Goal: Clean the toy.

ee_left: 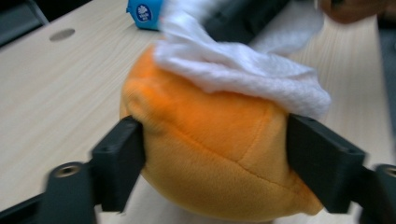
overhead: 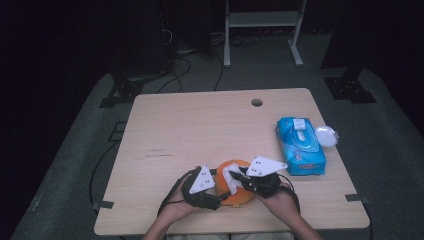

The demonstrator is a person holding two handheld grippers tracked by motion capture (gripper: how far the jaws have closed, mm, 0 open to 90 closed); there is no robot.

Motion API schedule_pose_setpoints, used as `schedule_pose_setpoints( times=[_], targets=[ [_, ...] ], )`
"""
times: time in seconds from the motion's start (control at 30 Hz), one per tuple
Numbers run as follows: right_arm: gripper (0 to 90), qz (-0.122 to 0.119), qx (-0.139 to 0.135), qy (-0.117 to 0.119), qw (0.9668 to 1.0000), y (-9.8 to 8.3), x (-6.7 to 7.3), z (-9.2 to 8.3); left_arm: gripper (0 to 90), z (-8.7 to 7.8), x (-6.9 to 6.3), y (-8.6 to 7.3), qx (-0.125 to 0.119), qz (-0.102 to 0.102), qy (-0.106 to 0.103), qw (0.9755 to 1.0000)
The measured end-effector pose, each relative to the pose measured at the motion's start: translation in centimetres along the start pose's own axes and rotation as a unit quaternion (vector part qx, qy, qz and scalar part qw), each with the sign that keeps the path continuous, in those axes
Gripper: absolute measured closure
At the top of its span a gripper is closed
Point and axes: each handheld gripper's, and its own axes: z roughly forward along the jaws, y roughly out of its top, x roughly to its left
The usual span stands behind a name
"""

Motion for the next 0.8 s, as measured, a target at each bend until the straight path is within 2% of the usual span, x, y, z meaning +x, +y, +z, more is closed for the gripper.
schedule_pose_setpoints(
  times=[0.03, 0.07, 0.1, 0.17, 0.2, 0.27, 0.3, 0.33, 0.4, 0.43, 0.5, 0.53, 0.6, 0.63, 0.67, 0.7, 0.73, 0.77, 0.8],
  targets=[
    [80.2, 0.003, -0.001, 0.001, 1.0000, -0.1, -0.1, -0.1, 17.5, 0.0, 0.3, 0.1, -0.004, -0.033, -0.004, 0.9994],
    [80.2, 0.005, -0.003, 0.004, 1.0000, -0.2, -0.1, -0.2, 14.8, 0.1, 0.6, 0.0, -0.002, -0.053, -0.009, 0.9985],
    [80.2, 0.008, -0.004, 0.009, 0.9999, -0.2, 0.1, -0.3, 14.9, 0.3, 0.5, 0.0, 0.001, -0.055, -0.010, 0.9985],
    [80.1, 0.011, -0.007, 0.018, 0.9998, 0.1, 0.6, -0.2, 19.4, 0.4, 0.1, -0.1, 0.006, -0.026, -0.005, 0.9996],
    [80.1, 0.005, -0.006, 0.022, 0.9997, 0.2, 1.1, -0.1, 21.7, 0.4, 0.0, -0.1, 0.009, -0.020, -0.005, 0.9998],
    [80.1, 0.002, -0.005, 0.021, 0.9998, 0.2, 1.0, 0.0, 23.1, 0.3, 0.0, -0.1, 0.013, -0.015, 0.001, 0.9998],
    [80.2, 0.008, -0.004, 0.018, 0.9998, 0.1, 0.4, -0.2, 24.5, 0.2, 0.1, -0.1, 0.014, -0.017, 0.004, 0.9997],
    [80.2, 0.008, -0.004, 0.018, 0.9998, 0.1, 0.4, -0.2, 24.5, 0.2, 0.2, -0.2, 0.013, -0.022, 0.006, 0.9997],
    [80.2, 0.017, 0.002, -0.019, 0.9997, -0.8, -1.2, -0.7, 25.1, 0.1, 0.6, -0.5, 0.016, -0.030, 0.009, 0.9994],
    [80.2, 0.017, 0.002, -0.019, 0.9997, -0.8, -1.2, -0.7, 25.1, 0.1, 0.8, -0.7, 0.014, -0.041, 0.007, 0.9990],
    [80.2, 0.040, 0.005, -0.033, 0.9986, -1.6, -2.3, -1.2, 24.8, 0.0, 1.3, -0.9, 0.011, -0.053, 0.004, 0.9985],
    [80.2, 0.044, 0.006, -0.037, 0.9983, -1.9, -2.5, -1.4, 22.8, -0.1, 1.3, -0.8, 0.005, -0.058, 0.004, 0.9983],
    [80.2, 0.030, 0.006, -0.046, 0.9985, -1.9, -1.9, -1.3, 18.4, -0.2, 1.3, -0.5, -0.013, -0.063, 0.002, 0.9979],
    [80.1, 0.028, 0.002, -0.041, 0.9987, -1.7, -1.6, -1.2, 19.1, -0.1, 1.2, -0.3, -0.014, -0.063, 0.004, 0.9979],
    [80.1, 0.022, -0.003, -0.034, 0.9992, -1.5, -1.2, -1.1, 22.4, -0.1, 1.1, -0.3, -0.010, -0.058, 0.007, 0.9982],
    [80.1, 0.014, -0.007, -0.025, 0.9996, -1.3, -0.7, -1.1, 25.1, -0.1, 1.2, -0.4, -0.001, -0.054, 0.021, 0.9983],
    [80.1, 0.006, -0.010, -0.017, 0.9998, -1.1, -0.3, -1.0, 26.9, -0.1, 1.2, -0.4, -0.001, -0.054, 0.021, 0.9983],
    [80.1, -0.005, -0.007, -0.014, 0.9999, -0.9, 0.1, -0.9, 28.0, -0.2, 1.6, -0.8, 0.001, -0.071, 0.023, 0.9972],
    [80.1, -0.018, -0.002, -0.018, 0.9997, -0.9, 0.4, -0.8, 28.7, -0.2, 1.6, -0.8, 0.001, -0.071, 0.023, 0.9972]
  ],
)
